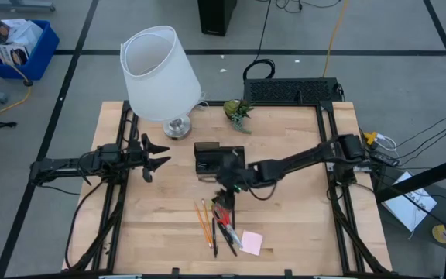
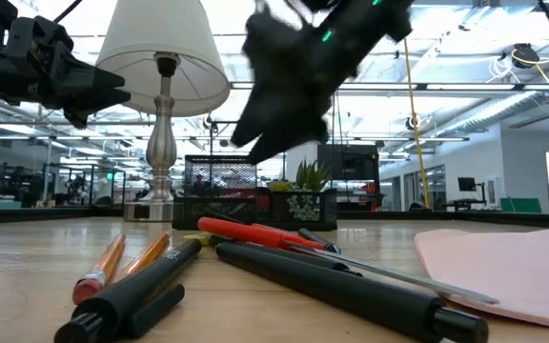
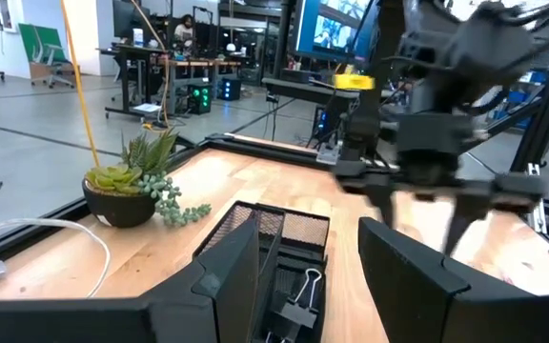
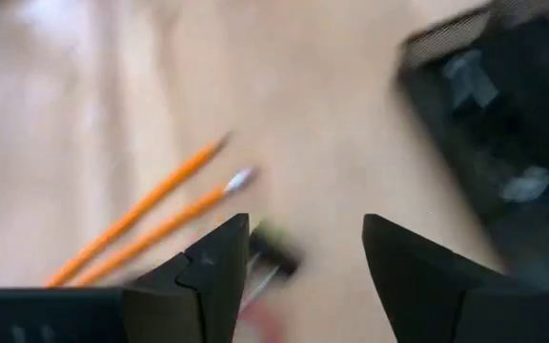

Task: Pick and place office supplies into organizer
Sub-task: Put the pink sticky note into the black desk organizer

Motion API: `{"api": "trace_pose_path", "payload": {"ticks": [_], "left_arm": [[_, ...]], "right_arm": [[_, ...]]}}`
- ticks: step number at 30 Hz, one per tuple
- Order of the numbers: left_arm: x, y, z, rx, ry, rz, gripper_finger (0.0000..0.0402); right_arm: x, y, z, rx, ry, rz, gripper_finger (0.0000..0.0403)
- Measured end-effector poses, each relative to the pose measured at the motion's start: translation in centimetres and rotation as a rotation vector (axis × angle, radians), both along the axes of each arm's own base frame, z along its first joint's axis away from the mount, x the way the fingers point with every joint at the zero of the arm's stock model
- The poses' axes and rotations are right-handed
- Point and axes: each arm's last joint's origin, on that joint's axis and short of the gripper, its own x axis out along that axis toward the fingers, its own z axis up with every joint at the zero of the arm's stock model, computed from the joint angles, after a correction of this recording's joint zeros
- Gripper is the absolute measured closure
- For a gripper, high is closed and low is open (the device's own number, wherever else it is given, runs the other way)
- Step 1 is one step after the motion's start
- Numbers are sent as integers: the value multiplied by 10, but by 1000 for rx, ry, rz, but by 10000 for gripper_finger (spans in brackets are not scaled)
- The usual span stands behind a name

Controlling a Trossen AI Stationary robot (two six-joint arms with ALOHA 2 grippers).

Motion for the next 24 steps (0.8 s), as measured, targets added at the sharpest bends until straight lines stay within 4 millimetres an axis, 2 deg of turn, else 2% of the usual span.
{"api": "trace_pose_path", "payload": {"ticks": [4, 9, 15, 18, 21, 24], "left_arm": [[0, 0, 0, 0, -1, -2, 215], [0, 0, 0, 0, 0, -4, 215], [0, 0, 0, 0, 0, -5, 215], [0, 0, 0, 0, 0, -5, 215], [0, 0, 0, 0, 0, -5, 215], [0, 0, 0, 0, 0, -5, 215]], "right_arm": [[-25, 31, 24, 38, 53, 80, 216], [-58, 73, 40, 123, 128, 71, 226], [-85, 121, 40, 195, 159, 18, 221], [-100, 139, 33, 181, 163, -55, 214], [-119, 145, 11, 179, 205, -136, 203], [-129, 146, -13, 265, 189, -196, 184]]}}
